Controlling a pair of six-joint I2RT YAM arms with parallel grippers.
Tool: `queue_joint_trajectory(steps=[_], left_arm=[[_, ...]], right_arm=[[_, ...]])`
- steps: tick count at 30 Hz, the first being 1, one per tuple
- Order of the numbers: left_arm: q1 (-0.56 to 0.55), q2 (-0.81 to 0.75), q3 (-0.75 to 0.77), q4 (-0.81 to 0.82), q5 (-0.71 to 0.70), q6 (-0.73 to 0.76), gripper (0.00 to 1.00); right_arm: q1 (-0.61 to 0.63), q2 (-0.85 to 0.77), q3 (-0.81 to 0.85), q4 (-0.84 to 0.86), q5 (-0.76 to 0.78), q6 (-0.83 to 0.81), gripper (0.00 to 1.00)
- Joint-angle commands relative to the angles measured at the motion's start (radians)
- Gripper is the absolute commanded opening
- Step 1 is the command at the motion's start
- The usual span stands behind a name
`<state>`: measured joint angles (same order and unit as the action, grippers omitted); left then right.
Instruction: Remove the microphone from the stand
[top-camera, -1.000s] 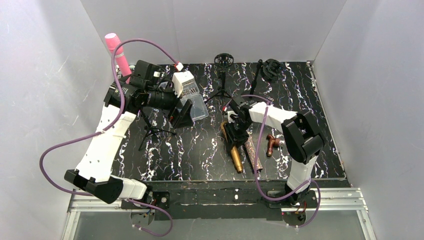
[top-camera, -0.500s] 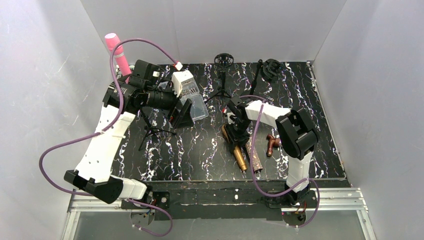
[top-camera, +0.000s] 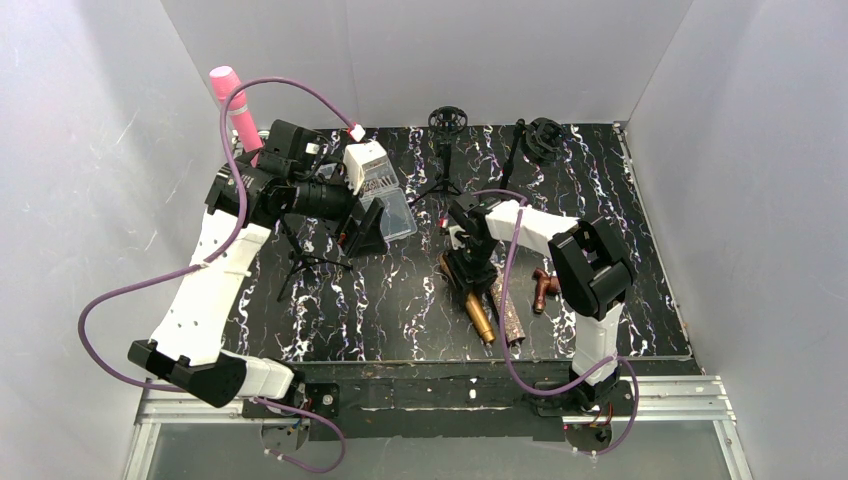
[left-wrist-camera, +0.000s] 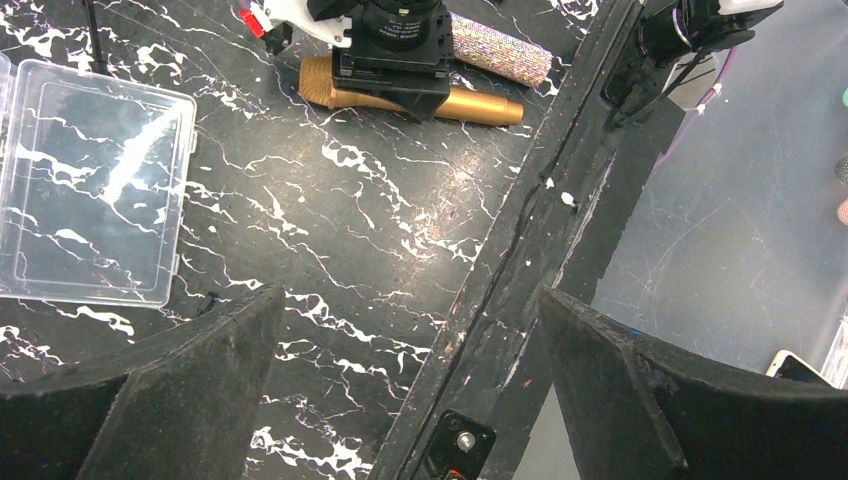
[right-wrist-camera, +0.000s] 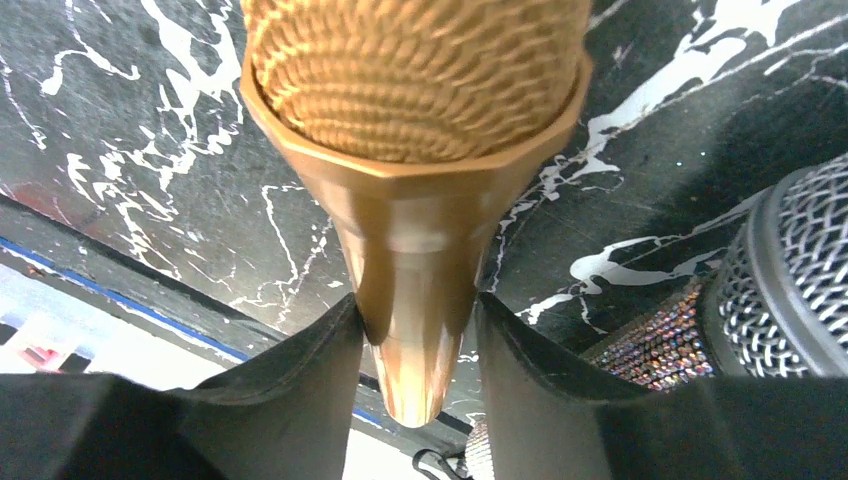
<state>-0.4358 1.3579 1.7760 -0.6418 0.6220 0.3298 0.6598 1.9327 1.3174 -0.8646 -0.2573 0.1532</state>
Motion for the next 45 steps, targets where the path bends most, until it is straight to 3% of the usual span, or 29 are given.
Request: queue_joint_trajectory(steps=[1,15,22,27,32,35,38,42,44,45], left_arm=[[0.002,-0.014,0.015,-0.064,0.046,0.006,0.99],[0.002,-0.035,-0.002,-0.063,0.045,0.02,0.99],[0.002,-0.043,-0.004,-0.063,0.031,0.028,0.99],[0.002,-0.042,-0.007,-0.046,0.045,0.01,0.99],[0.002,-0.033,-0.001,-0.029,0.058,0.005,0.99],[0.002,-0.026,0.001,-0.024,0.059,0.003,0.99],[0.002,-0.021,-0.002,-0.02,0.061,0.005,0.99],[0.002,-0.015,-0.007,-0.013,0.059,0.006,0.99],[0.001,-0.01,-0.019,-0.009,0.06,0.008,0.99],[0.001,-0.007,-0.026,-0.009,0.061,0.008,0.99]], right_arm=[[0.012,-0.018,0.049,-0.027,0.01,-0.01,0.54],[0.013,-0.099,0.221,-0.137,0.028,-0.047,0.6],[0.005,-0.239,0.345,-0.116,0.165,-0.097,0.59],[-0.081,-0.362,0.28,0.096,0.234,-0.117,0.59],[-0.171,-0.558,-0.05,0.554,0.296,-0.178,0.59],[-0.197,-0.615,-0.17,0.714,0.301,-0.195,0.59],[-0.218,-0.608,-0.208,0.763,0.316,-0.204,0.59],[-0.266,-0.601,-0.306,0.971,0.297,-0.208,0.59],[-0.273,-0.524,-0.326,1.144,0.373,-0.21,0.59],[-0.273,-0.415,-0.24,1.106,0.416,-0.165,0.59]])
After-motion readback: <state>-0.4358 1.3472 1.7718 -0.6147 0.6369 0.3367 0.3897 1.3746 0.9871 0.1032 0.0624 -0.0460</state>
